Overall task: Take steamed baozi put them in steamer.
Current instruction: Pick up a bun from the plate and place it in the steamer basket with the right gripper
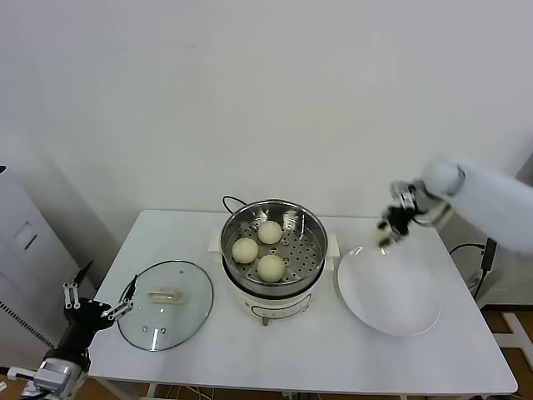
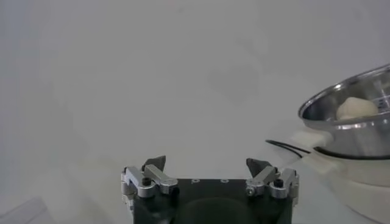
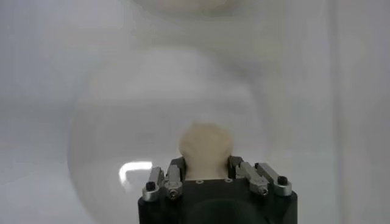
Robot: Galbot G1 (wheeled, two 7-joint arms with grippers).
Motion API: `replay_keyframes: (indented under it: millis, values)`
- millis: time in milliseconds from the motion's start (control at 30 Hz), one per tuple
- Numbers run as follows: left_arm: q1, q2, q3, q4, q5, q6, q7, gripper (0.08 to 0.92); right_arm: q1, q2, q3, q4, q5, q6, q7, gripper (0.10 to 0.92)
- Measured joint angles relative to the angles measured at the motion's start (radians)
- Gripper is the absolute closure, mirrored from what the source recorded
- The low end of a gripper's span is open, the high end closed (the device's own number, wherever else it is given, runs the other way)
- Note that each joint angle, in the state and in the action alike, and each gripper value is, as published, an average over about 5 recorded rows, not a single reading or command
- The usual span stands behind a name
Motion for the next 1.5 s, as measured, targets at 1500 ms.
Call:
replay_keyframes:
  millis: [1500]
  values:
    - [-0.010,-0.006,-0.004,0.013,-0.015,-0.003,0.002,0.177,-0.017,0.222,-0.131,0.177,0.157,-0.283,0.221,0.327]
